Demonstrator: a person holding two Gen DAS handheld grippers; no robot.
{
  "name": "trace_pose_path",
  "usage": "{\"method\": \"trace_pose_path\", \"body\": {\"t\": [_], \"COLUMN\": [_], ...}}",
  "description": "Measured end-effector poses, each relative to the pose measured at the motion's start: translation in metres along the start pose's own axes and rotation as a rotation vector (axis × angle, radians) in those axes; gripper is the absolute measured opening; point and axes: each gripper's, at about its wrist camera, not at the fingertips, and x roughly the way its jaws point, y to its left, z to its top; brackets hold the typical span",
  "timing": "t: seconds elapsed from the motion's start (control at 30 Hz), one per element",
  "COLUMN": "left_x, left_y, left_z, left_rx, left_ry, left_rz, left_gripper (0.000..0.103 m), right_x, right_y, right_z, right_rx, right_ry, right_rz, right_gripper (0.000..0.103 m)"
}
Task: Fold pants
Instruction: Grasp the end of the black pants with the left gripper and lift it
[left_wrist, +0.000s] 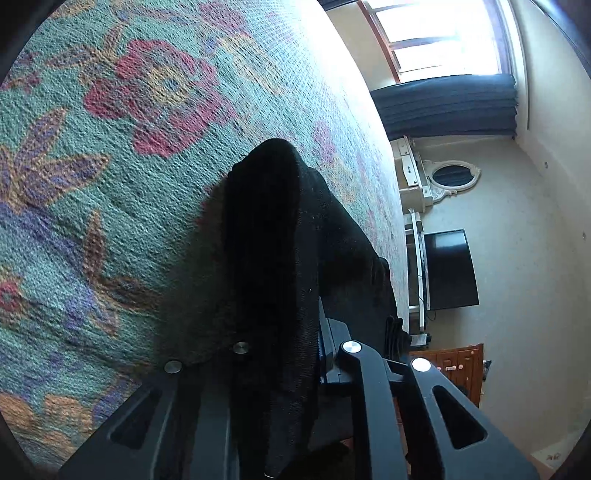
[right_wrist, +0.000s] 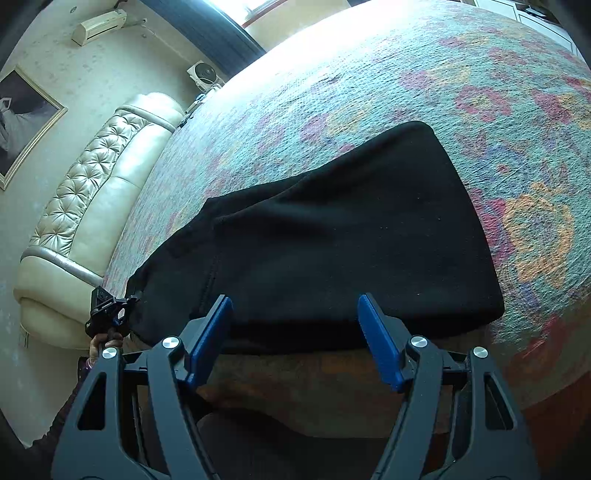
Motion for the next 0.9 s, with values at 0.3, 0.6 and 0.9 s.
{"method": "trace_pose_path", "body": {"t": [0.3, 0.6, 0.9], "left_x": [-0.005, 0.049, 0.146], "left_y": [-0.104, -0.217, -0.269], "left_z": [-0.018, -0.053, -0.093], "left_rx": [0.115, 0.265, 0.313], "left_ry": [-0.031, 0.025, 0.127], "left_rz": [-0.081, -0.061, -0.025], "left_gripper": [0.014, 0.014, 0.014], "right_x": [-0.006, -0.004, -0.01], "right_y": [0.005, 0.012, -0.002], "right_z": [-0.001, -0.004, -0.003], "right_rx": [-0.019, -0.057, 0.01], "right_ry": [-0.051, -0.065, -0.088], "right_rz": [-0.014, -0.083, -0.062], "right_gripper": [0.07, 0.07, 0.07]}}
